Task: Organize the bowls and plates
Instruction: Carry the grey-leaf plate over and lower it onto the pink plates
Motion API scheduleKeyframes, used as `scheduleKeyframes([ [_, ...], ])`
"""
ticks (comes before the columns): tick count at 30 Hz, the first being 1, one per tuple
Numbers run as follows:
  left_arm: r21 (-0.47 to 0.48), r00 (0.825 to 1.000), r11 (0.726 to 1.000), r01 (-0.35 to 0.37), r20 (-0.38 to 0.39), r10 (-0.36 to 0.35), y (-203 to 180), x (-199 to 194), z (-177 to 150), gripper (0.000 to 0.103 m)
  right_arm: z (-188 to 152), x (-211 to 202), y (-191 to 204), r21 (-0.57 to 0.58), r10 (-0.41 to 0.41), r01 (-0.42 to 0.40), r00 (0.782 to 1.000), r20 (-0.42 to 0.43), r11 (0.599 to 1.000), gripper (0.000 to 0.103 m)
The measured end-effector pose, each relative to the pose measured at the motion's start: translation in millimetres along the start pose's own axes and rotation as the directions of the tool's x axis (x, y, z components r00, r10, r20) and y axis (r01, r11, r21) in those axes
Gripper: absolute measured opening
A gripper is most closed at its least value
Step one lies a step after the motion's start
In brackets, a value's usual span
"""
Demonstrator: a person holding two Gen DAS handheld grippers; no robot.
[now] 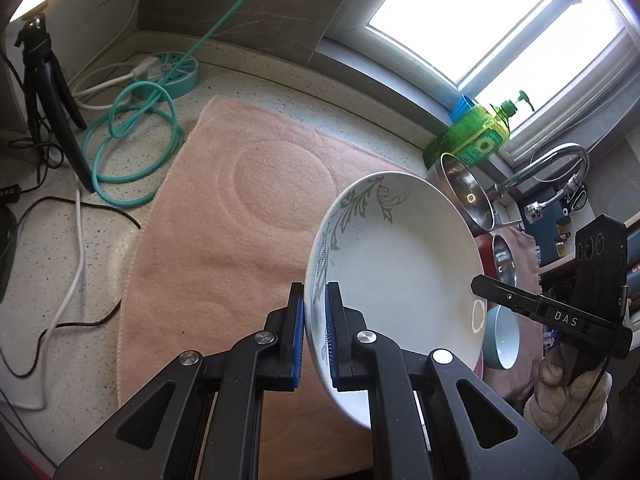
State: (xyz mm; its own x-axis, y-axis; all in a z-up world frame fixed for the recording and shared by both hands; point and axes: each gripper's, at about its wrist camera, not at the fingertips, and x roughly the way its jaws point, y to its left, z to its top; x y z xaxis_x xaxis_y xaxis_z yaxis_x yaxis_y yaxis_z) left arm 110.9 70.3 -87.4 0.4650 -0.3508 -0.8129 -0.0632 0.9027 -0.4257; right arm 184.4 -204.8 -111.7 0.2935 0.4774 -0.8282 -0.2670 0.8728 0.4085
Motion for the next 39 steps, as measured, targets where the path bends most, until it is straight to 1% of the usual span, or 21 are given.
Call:
scheduleKeyframes([
  [8,0.033,0.999,0.999,0.024,-0.038,-0.023,-27,7,-25,0.008,-25,-23,-24,0.030,-0.031,0.031,1.000,0.002,0.999,0.008],
  [20,0.079,0.993,0.996,0.047,-0.112,-0.038,-58,27,-51,0.008,-63,-40,-63,0.106,-0.060,0.062,0.998,-0.016,0.993,0.008],
  [27,0.107,0.988,0.992,0.061,-0.151,-0.044,-71,39,-60,0.008,-78,-45,-80,0.142,-0.078,0.080,0.997,-0.022,0.987,0.008],
  [39,0.152,0.982,0.987,0.046,-0.188,-0.016,-83,53,-67,0.008,-95,-40,-91,0.168,-0.090,0.098,0.995,-0.053,0.981,0.008],
])
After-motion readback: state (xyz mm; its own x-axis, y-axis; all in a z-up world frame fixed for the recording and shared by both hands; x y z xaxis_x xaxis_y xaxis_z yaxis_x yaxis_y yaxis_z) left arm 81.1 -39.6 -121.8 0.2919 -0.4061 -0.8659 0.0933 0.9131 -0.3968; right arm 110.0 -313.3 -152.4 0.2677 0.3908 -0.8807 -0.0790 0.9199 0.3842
